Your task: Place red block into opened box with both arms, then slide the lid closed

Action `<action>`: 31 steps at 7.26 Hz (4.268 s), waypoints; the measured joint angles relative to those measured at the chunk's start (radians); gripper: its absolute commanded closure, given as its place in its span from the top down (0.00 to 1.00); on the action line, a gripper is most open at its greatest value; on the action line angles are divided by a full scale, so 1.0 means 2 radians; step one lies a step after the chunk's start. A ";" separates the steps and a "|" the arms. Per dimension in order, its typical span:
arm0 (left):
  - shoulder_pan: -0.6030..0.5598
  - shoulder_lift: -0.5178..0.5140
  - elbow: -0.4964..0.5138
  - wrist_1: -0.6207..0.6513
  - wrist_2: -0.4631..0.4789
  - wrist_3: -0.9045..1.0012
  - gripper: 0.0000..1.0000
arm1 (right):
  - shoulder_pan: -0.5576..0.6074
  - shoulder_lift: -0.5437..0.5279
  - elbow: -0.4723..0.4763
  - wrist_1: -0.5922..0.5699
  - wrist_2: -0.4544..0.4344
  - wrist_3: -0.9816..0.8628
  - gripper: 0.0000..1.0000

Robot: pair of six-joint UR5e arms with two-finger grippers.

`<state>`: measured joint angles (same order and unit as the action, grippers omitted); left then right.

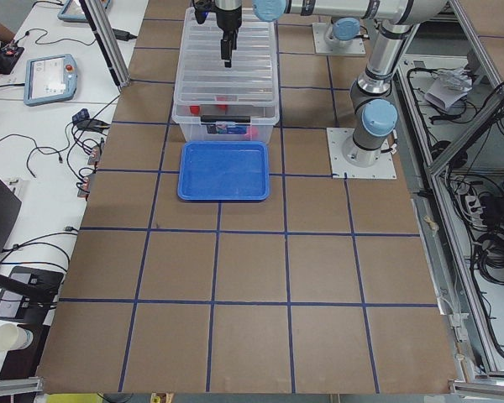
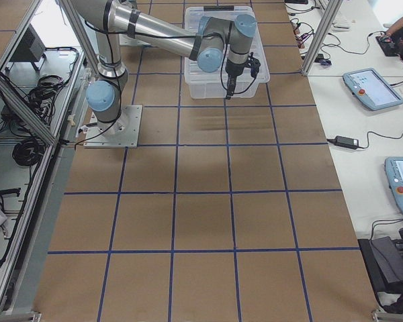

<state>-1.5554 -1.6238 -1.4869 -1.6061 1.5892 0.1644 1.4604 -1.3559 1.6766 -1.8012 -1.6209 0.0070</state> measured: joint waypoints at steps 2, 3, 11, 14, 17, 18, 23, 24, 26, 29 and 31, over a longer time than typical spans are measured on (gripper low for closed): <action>0.000 0.000 -0.001 0.000 0.000 0.001 1.00 | 0.008 0.001 0.000 0.000 0.001 0.003 1.00; -0.001 0.000 -0.001 0.000 0.001 0.001 1.00 | 0.009 0.001 -0.001 0.000 0.001 0.003 1.00; -0.001 0.001 0.000 0.001 0.001 0.001 1.00 | 0.015 -0.006 -0.022 0.001 -0.001 0.003 1.00; -0.003 0.001 0.000 0.001 0.001 0.001 1.00 | 0.017 -0.060 -0.055 0.078 0.002 0.004 1.00; -0.005 0.005 -0.003 0.001 0.001 0.001 1.00 | 0.023 -0.117 -0.054 0.142 0.026 0.005 1.00; -0.005 0.006 -0.003 0.001 0.001 0.001 1.00 | 0.030 -0.124 -0.053 0.147 0.028 0.005 1.00; -0.005 0.003 -0.002 0.001 0.001 0.001 1.00 | 0.042 -0.128 -0.052 0.149 0.022 0.005 1.00; -0.005 0.003 -0.002 0.001 0.001 0.001 1.00 | 0.042 -0.128 -0.052 0.149 0.021 0.005 1.00; -0.004 0.007 -0.002 0.001 0.001 0.001 1.00 | 0.039 -0.127 -0.052 0.149 0.019 0.003 1.00; -0.004 0.007 0.000 -0.001 0.002 0.002 1.00 | 0.041 -0.127 -0.052 0.148 0.018 0.002 1.00; -0.005 0.001 0.002 -0.001 0.001 0.003 1.00 | 0.041 -0.127 -0.052 0.147 0.017 0.003 1.00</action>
